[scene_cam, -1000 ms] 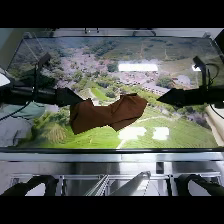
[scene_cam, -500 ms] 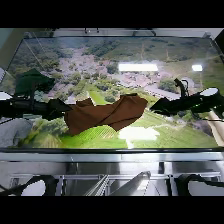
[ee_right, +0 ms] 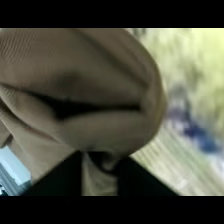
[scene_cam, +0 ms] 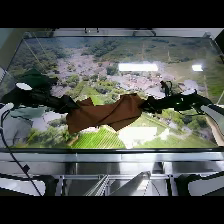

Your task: Fold the shirts.

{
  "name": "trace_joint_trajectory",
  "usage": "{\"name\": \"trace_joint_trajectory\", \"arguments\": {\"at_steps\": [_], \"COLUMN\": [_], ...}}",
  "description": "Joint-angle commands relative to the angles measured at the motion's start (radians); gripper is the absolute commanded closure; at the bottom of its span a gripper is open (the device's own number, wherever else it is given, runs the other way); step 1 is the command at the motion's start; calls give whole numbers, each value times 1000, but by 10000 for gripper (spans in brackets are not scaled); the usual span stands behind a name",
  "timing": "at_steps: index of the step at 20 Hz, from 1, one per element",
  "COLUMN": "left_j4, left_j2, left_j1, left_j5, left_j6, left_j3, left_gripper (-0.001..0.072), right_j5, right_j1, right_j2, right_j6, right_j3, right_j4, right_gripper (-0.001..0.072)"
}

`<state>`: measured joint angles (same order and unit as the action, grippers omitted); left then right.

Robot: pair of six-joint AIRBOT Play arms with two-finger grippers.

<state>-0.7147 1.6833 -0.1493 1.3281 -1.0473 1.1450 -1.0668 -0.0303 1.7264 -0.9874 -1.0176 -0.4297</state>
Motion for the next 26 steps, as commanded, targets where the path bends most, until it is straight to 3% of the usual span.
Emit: {"name": "trace_joint_trajectory", "arguments": {"at_steps": [1,9,13,18,21,23,26], "left_j4": [4,1,21,117,114,114,102], "left_j2": [61,-180,-276,-477,-600,-669,-737], "left_j1": [42,-35,-42,-42,-42,-42,-42], "left_j5": [8,-19,-5,87,126,130,143], "left_j6": [5,20,21,14,-66,-129,-152], "left_j3": [52,37,13,252,413,475,434], "left_gripper": [693,692,690,688,686,685,679], "right_j5": [-8,-79,-151,-223,-208,-177,-140], "right_j1": [29,-153,-167,-223,-251,-259,-254], "right_j2": [33,-241,-288,-518,-718,-815,-881], "right_j6": [65,64,31,61,61,45,-54], "right_j3": [-37,-90,-91,-185,-339,-425,-461], "right_j4": [114,96,58,146,137,76,-125], "right_gripper": [691,692,692,692,692,691,691]}}
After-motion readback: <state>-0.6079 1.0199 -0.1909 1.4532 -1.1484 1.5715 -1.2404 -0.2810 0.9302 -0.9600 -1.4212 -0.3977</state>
